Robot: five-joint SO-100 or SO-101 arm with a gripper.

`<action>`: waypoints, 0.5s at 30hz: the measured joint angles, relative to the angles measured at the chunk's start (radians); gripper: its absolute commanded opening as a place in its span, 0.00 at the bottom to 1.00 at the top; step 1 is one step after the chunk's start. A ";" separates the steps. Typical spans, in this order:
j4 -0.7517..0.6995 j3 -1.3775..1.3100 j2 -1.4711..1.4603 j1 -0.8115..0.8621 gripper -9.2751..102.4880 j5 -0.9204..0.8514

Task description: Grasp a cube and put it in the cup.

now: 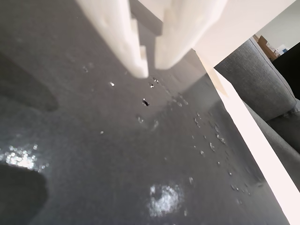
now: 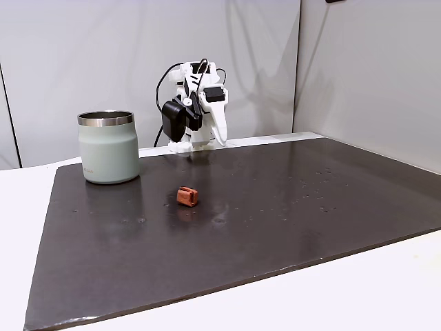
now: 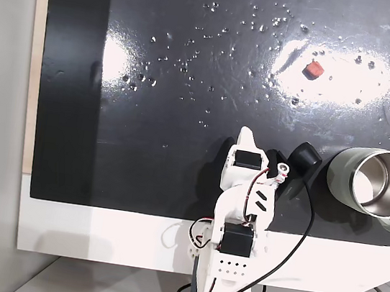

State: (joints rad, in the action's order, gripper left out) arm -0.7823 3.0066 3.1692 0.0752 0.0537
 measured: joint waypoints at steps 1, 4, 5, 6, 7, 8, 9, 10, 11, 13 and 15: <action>0.000 0.000 0.000 0.000 0.08 0.000; 0.000 0.000 0.000 -0.003 0.08 0.000; 0.000 0.000 0.000 -0.003 0.08 0.000; 0.000 0.000 0.000 -0.003 0.08 0.000; 0.000 0.000 0.000 -0.002 0.08 0.000; 0.000 0.000 0.000 -0.002 0.08 0.000; 0.000 0.000 0.000 -0.002 0.08 0.000; 0.006 0.000 0.000 -0.002 0.08 0.000; 0.009 0.000 0.000 0.002 0.08 0.000; 0.009 0.000 0.000 0.009 0.08 0.000; 0.009 0.000 0.000 0.012 0.08 0.000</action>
State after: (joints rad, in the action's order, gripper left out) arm -0.7731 3.0066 3.1692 0.0874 0.0537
